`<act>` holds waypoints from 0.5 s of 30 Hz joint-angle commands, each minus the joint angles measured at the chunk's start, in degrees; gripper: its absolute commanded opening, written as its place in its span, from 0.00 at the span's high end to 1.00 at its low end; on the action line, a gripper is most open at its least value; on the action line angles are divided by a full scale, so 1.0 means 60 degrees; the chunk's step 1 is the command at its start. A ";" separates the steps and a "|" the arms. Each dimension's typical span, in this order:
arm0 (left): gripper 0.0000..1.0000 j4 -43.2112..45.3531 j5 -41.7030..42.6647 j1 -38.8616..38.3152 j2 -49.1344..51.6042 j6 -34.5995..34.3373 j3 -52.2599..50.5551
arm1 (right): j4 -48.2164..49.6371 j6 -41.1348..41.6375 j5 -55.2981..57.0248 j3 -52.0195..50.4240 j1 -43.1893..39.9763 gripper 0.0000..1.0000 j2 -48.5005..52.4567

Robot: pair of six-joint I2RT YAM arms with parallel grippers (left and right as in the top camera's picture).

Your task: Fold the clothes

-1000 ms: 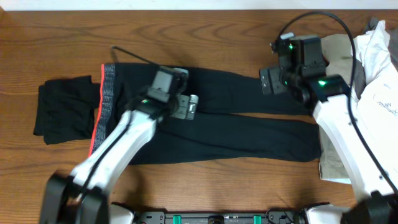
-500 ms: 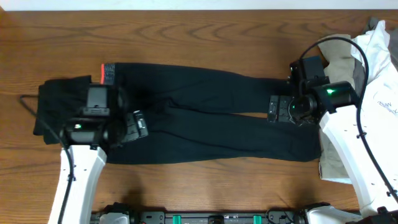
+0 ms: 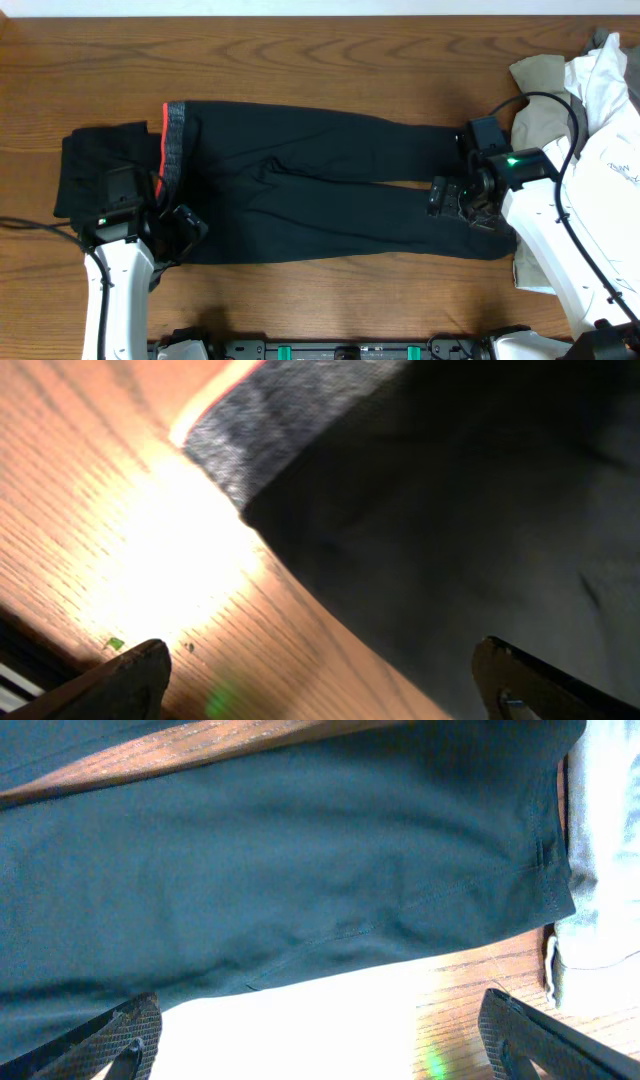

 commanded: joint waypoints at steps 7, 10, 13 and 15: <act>0.01 0.0211 -0.0109 0.1472 -0.0033 -0.1290 -0.0423 | 0.0015 0.0204 0.0073 -0.0047 0.0095 0.01 -0.0157; 0.00 0.0208 -0.0109 0.1905 -0.0033 -0.1330 -0.0423 | 0.0015 0.0204 0.0069 -0.0047 0.0095 0.01 -0.0157; 0.00 0.0270 -0.0113 0.2339 -0.0033 -0.1326 -0.0455 | 0.0000 0.0168 0.0069 -0.0047 0.0095 0.01 -0.0157; 0.00 0.0437 -0.0109 0.2597 -0.0033 -0.1326 -0.0601 | -0.0004 0.0168 0.0069 -0.0051 0.0095 0.01 -0.0157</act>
